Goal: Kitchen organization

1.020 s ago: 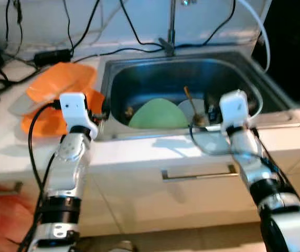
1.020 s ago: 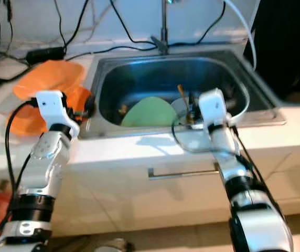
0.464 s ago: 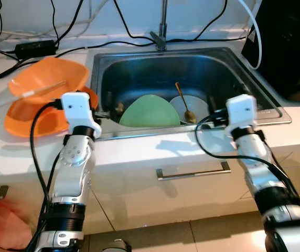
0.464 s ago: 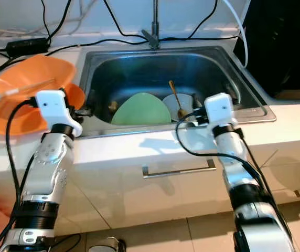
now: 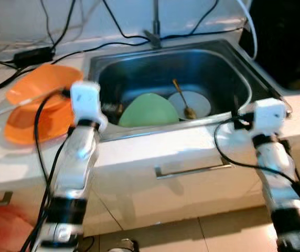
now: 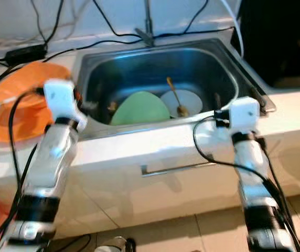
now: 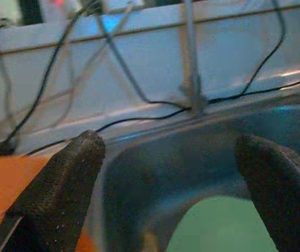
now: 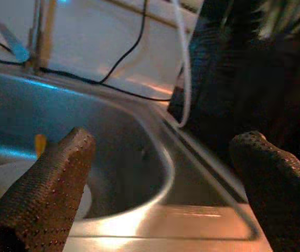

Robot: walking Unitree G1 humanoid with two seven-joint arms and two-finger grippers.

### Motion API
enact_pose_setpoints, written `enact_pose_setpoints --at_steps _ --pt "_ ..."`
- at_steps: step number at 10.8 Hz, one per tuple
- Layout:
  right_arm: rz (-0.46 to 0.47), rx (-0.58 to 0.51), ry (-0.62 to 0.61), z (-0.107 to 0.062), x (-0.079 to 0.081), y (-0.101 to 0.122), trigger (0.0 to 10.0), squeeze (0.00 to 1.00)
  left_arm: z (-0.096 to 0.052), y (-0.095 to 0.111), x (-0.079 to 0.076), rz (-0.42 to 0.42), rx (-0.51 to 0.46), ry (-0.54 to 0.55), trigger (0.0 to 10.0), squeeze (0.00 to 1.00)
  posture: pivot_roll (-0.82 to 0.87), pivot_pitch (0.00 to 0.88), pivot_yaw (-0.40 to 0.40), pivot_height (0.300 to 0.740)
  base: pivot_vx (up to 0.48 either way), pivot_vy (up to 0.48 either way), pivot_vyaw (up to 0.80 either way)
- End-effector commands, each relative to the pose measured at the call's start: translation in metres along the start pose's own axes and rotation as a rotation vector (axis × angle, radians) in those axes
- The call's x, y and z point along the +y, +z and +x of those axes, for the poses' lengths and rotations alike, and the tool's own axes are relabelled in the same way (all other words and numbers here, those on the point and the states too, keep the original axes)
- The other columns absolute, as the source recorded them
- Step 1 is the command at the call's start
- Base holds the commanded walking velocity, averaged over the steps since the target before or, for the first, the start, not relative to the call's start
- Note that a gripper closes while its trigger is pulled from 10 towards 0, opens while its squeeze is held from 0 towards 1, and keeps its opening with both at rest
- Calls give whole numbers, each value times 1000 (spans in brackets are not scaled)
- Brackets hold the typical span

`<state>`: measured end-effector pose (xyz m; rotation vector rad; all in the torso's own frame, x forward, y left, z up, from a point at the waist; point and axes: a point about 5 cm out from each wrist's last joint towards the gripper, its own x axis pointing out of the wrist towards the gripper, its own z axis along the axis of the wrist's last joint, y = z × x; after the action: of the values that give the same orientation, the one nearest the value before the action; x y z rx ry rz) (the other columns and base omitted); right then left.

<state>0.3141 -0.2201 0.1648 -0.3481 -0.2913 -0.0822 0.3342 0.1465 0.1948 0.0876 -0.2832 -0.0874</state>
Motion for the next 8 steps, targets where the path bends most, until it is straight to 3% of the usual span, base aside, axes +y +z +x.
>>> enact_pose_setpoints --at_steps 1,3,4,5,7,8 --pt "7 -25 -16 2 -3 10 10000 0 2 3 0 2 -8 -11 10000 0 28 108 109 740 0 0 0" --pt "2 -48 2 9 -9 26 10000 0 8 7 -1 -2 -25 23 10000 0 65 114 93 740 0 0 0" --pt "24 -57 -13 23 -14 38 10000 0 12 21 -1 -2 -76 25 10000 0 71 102 73 740 0 0 0" --pt "57 -60 -11 32 -17 44 10000 0 12 20 0 3 -73 46 10000 0 117 64 43 740 0 0 0" --pt "25 -99 45 39 -17 58 10000 0 1 28 6 61 -102 54 10000 0 117 27 53 740 0 0 0" --pt "29 -102 88 44 -18 66 10000 0 -6 24 11 133 -91 43 10000 0 113 0 45 740 0 0 0"
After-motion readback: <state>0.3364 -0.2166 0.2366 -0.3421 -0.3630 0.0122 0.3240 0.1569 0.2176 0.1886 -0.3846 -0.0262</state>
